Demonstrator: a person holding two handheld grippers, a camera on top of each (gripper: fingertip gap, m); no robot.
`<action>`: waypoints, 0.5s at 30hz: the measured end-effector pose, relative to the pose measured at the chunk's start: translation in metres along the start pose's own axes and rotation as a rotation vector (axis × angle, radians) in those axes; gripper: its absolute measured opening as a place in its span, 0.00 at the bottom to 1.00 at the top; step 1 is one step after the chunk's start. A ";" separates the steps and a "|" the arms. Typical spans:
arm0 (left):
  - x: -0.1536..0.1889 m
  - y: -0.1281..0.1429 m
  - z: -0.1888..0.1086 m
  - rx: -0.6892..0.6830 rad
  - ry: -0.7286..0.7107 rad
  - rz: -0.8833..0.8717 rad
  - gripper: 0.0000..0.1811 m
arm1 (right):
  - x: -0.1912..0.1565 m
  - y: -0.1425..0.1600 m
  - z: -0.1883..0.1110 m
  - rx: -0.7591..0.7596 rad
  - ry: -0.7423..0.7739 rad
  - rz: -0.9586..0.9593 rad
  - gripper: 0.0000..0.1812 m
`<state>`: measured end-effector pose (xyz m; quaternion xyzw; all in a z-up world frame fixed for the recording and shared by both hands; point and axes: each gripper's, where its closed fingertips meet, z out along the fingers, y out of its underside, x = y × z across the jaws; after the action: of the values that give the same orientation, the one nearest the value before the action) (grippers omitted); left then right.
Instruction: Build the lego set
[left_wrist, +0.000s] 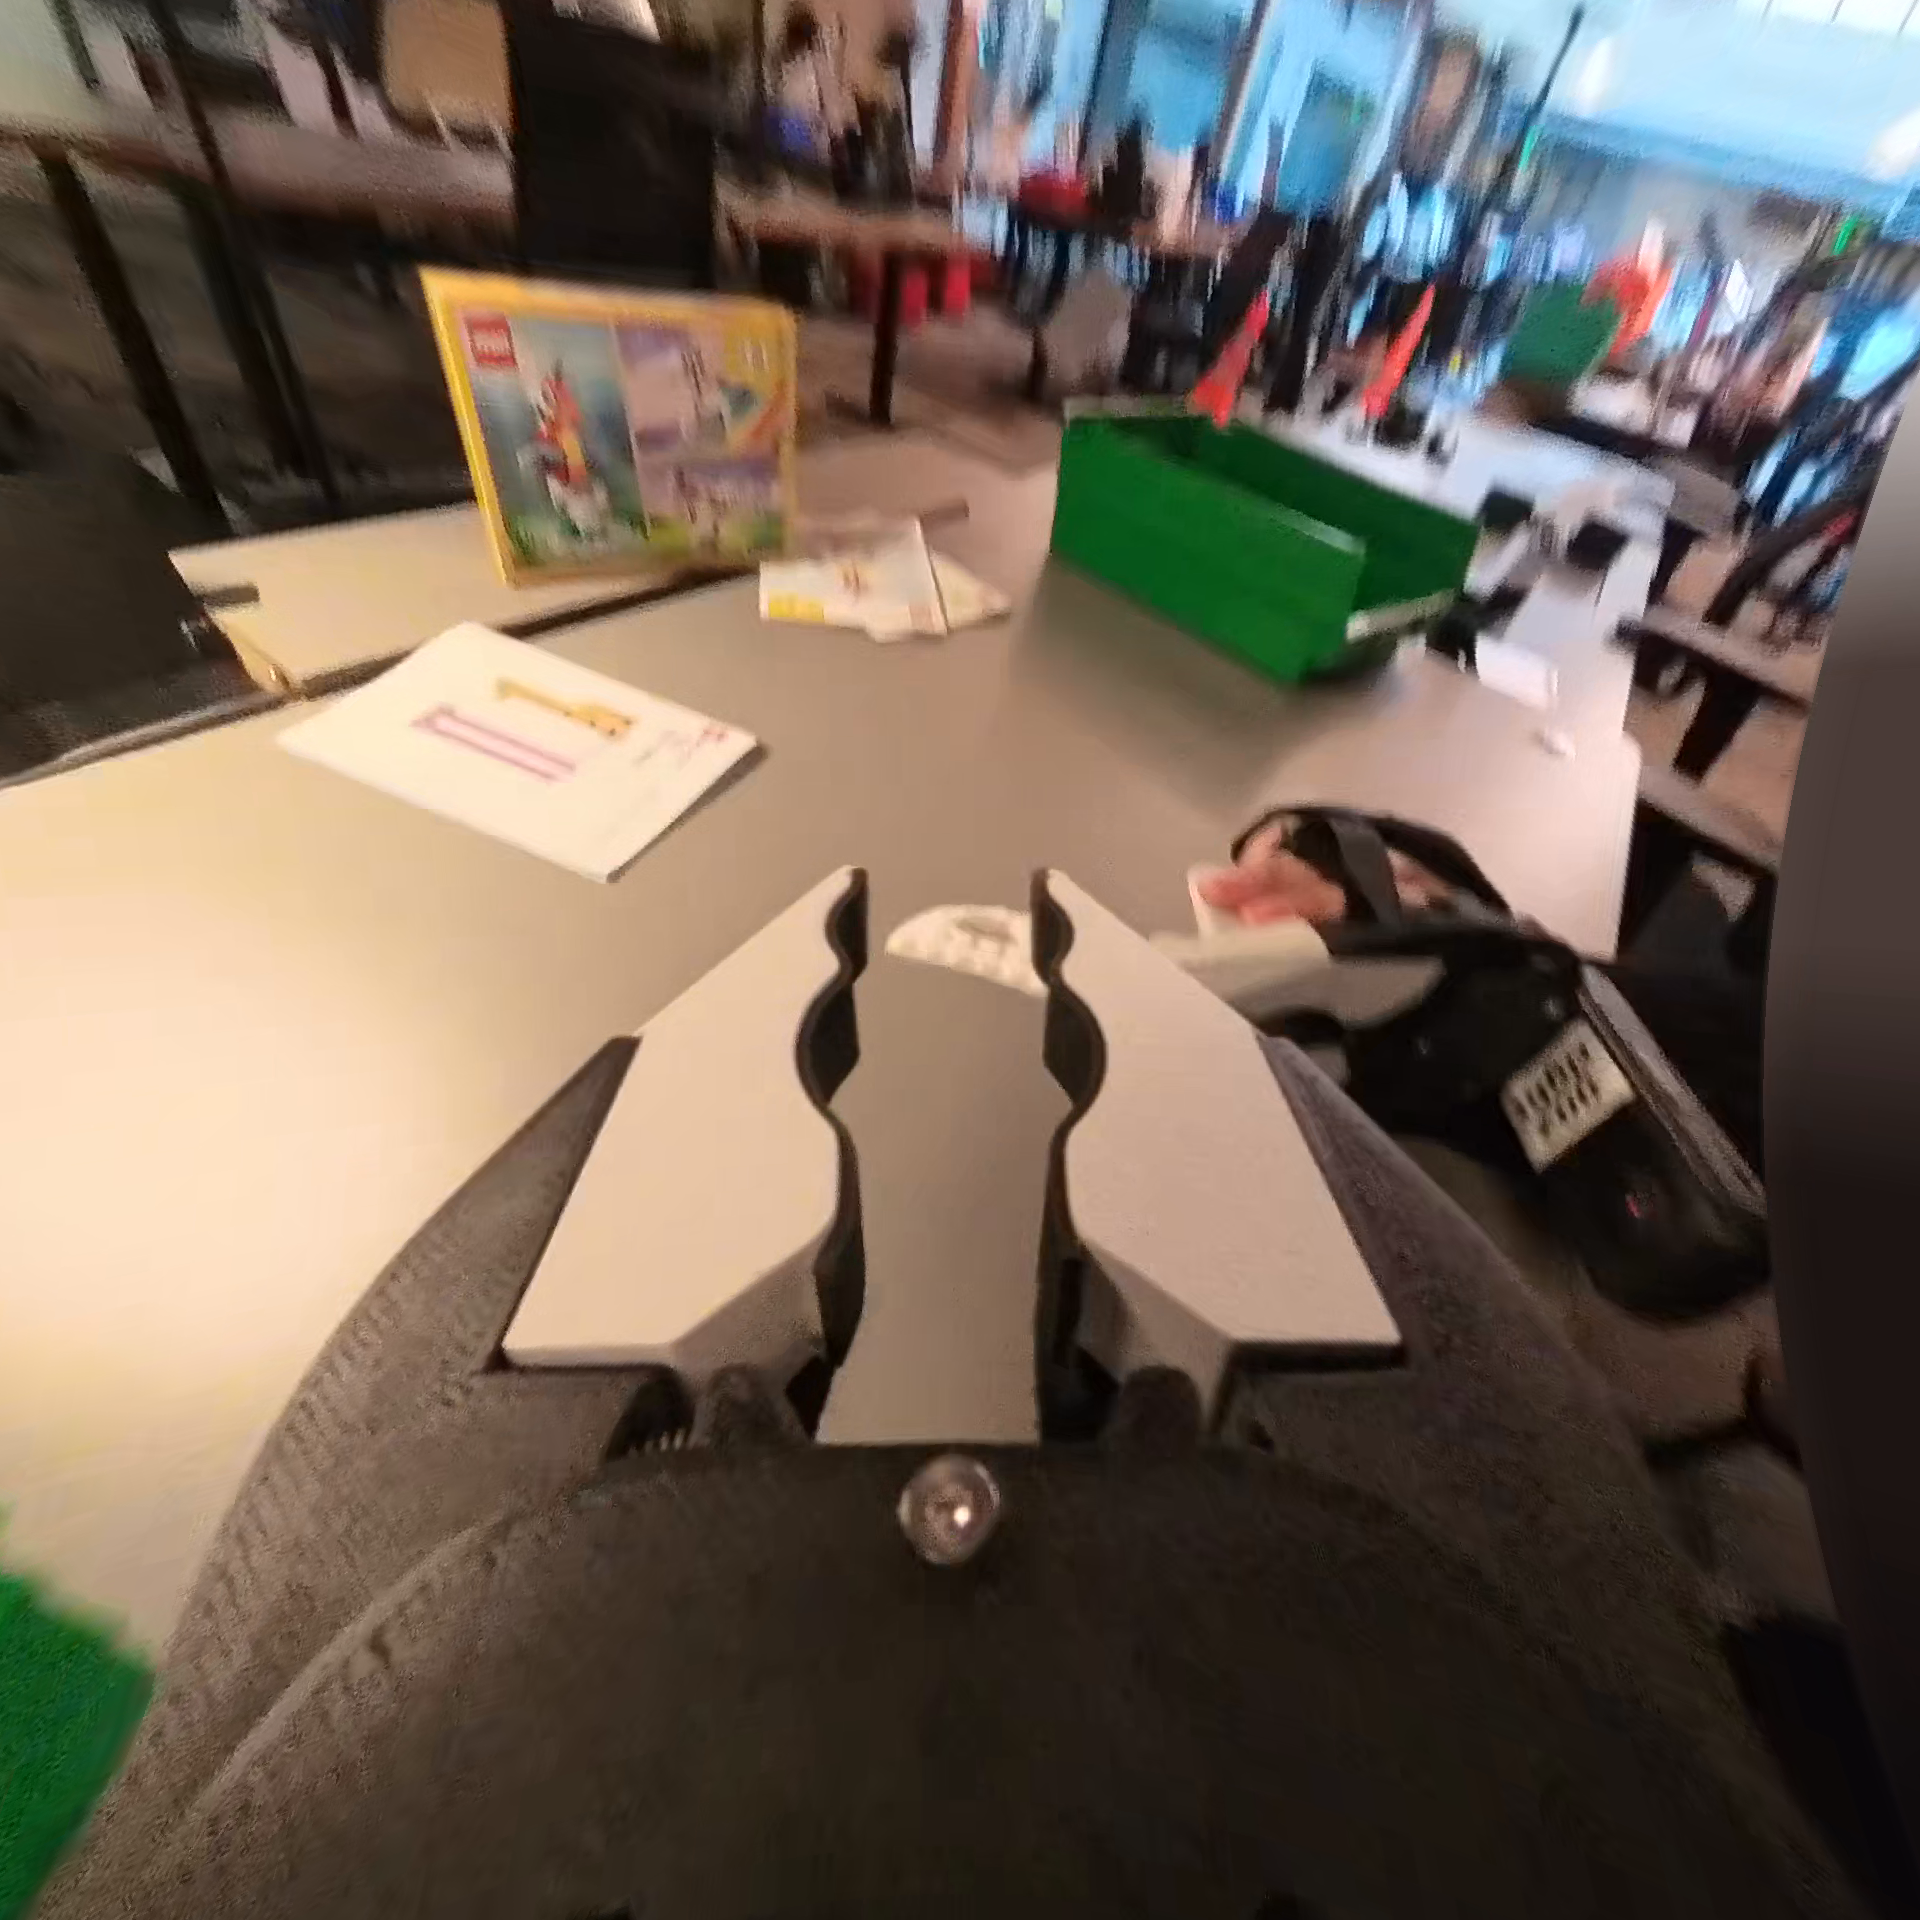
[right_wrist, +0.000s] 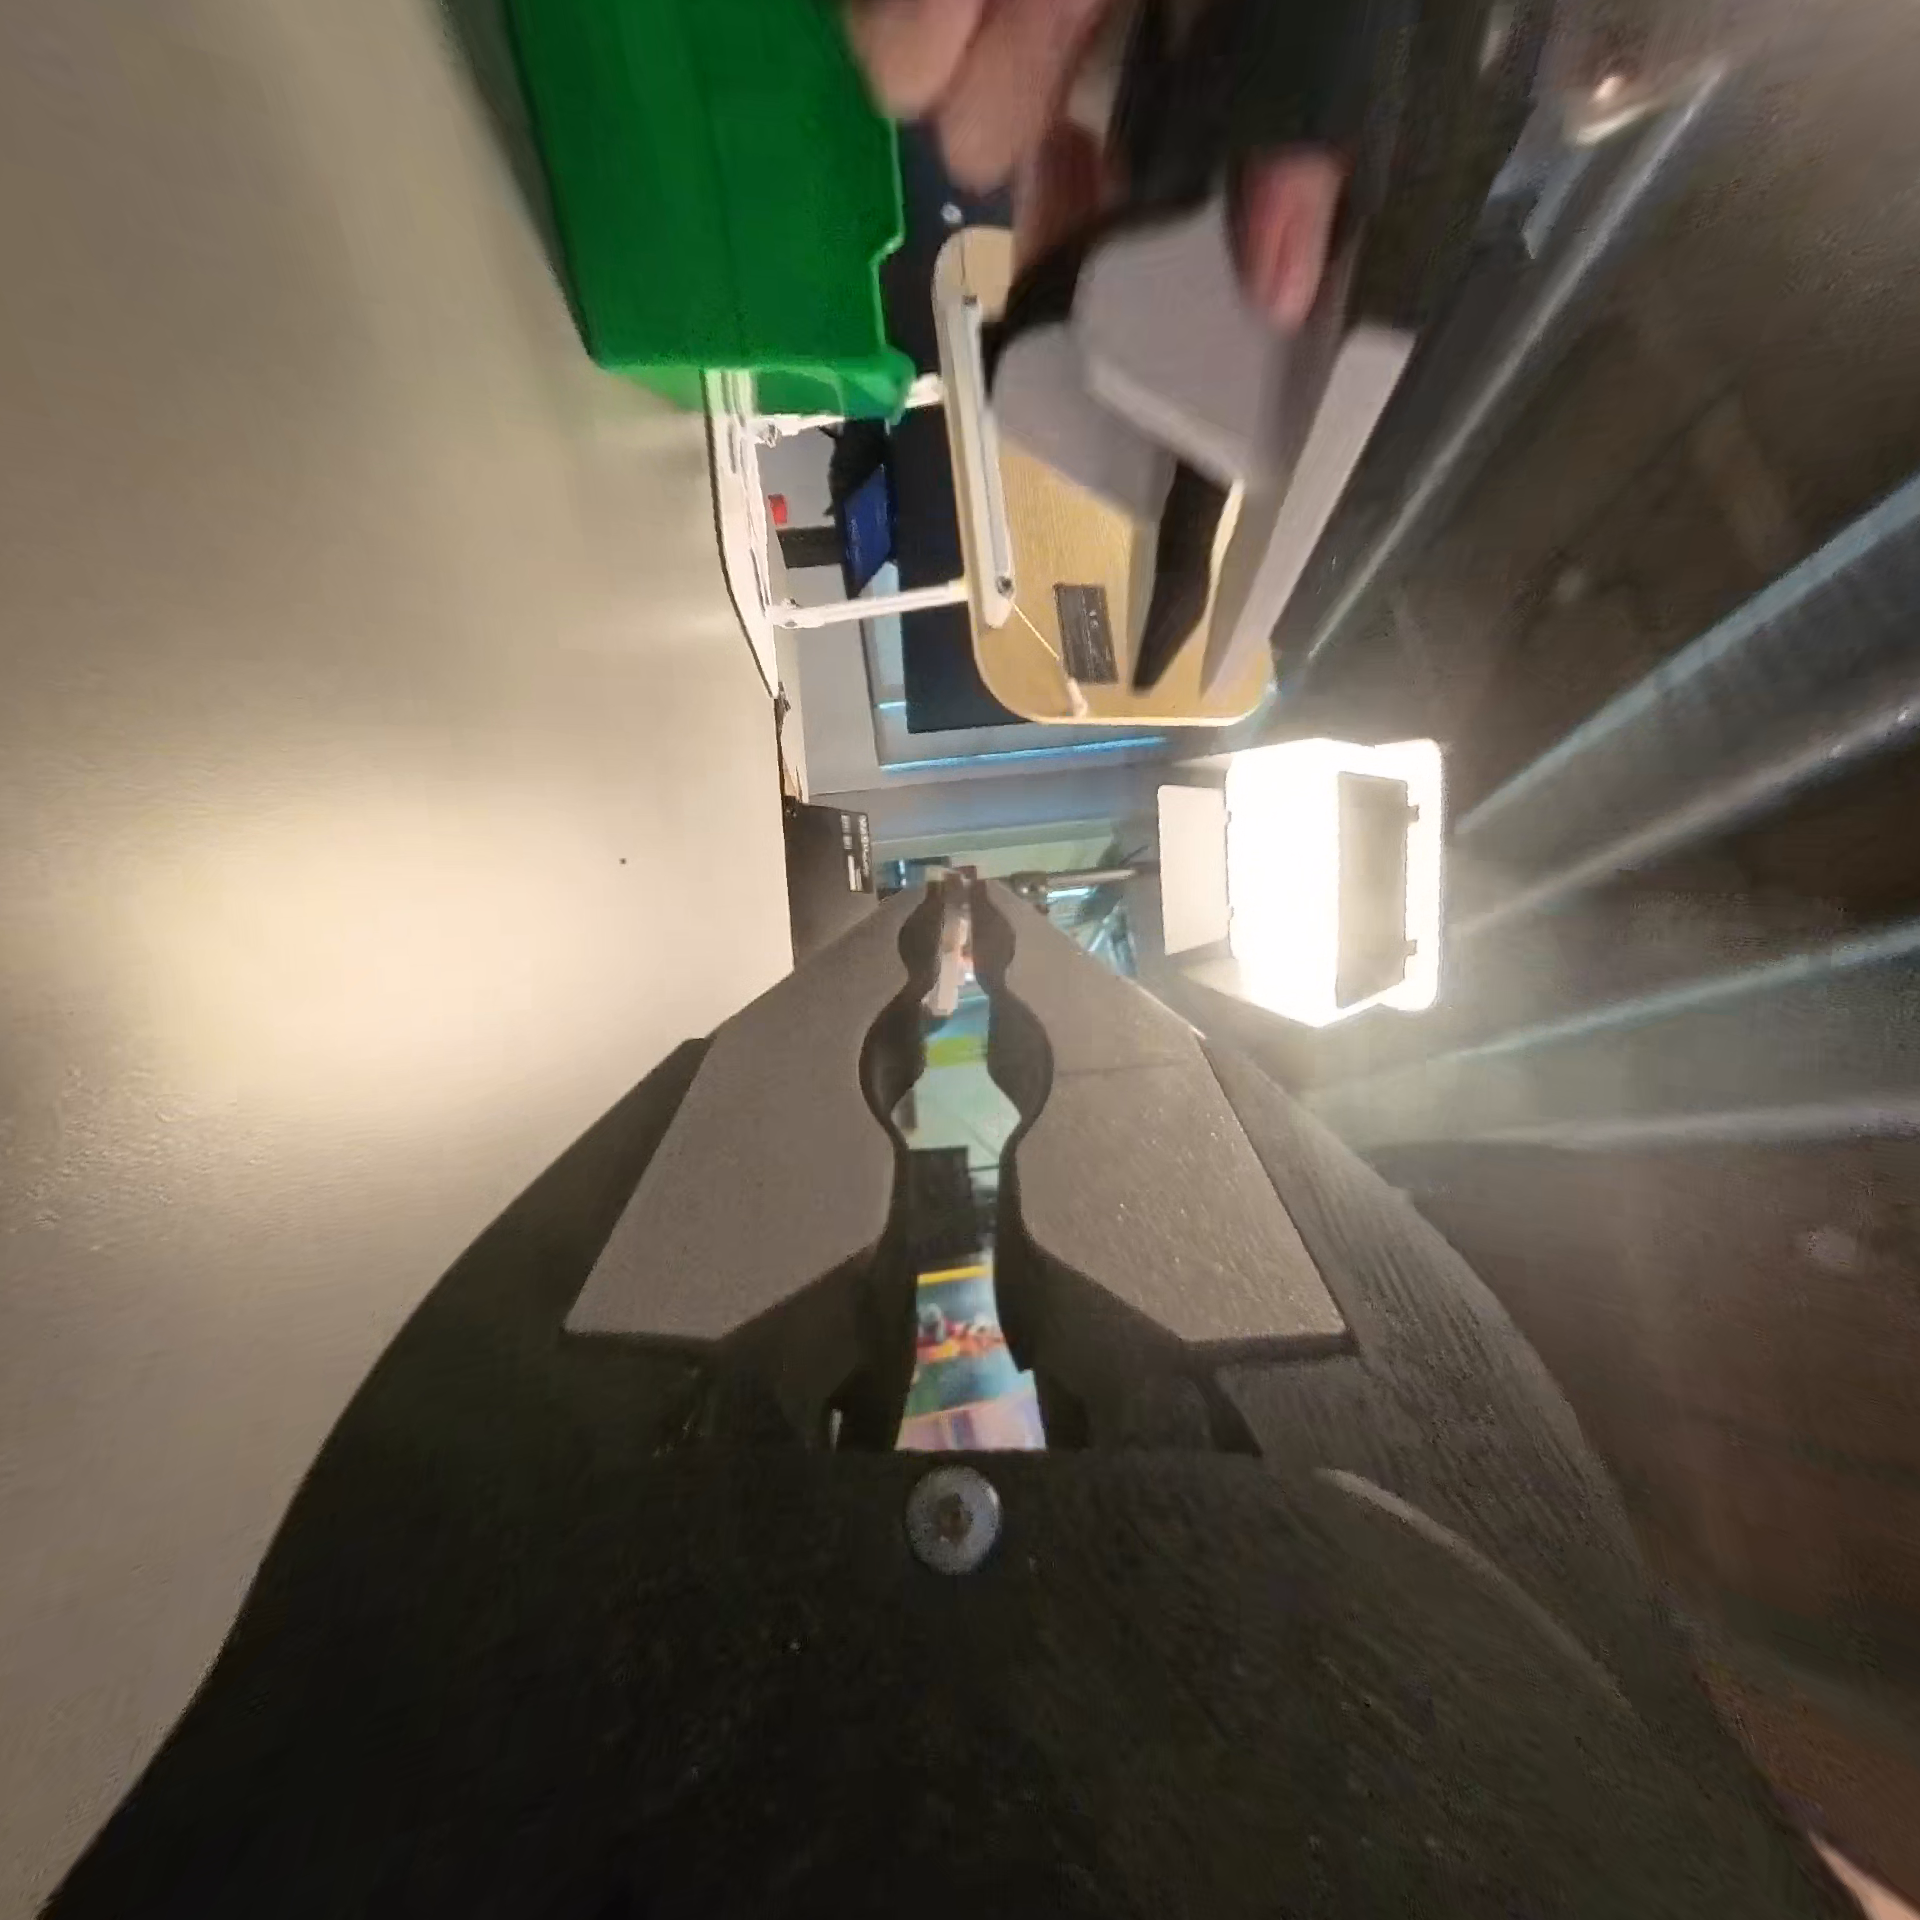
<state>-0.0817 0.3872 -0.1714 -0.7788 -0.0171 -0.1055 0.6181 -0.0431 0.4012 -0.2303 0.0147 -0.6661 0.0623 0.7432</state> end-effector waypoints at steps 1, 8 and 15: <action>-0.003 0.004 0.008 0.039 -0.001 -0.036 0.16 | -0.002 -0.003 0.000 0.006 0.000 -0.025 0.02; -0.023 0.037 0.043 -0.046 0.171 -0.444 0.23 | -0.005 -0.013 0.000 0.038 0.009 -0.109 0.02; -0.009 0.050 0.040 -0.104 0.484 -0.652 0.14 | -0.004 -0.017 0.000 0.055 0.024 -0.116 0.02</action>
<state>-0.0768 0.4156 -0.2292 -0.7155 -0.1119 -0.4770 0.4980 -0.0422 0.3844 -0.2335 0.0732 -0.6530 0.0375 0.7529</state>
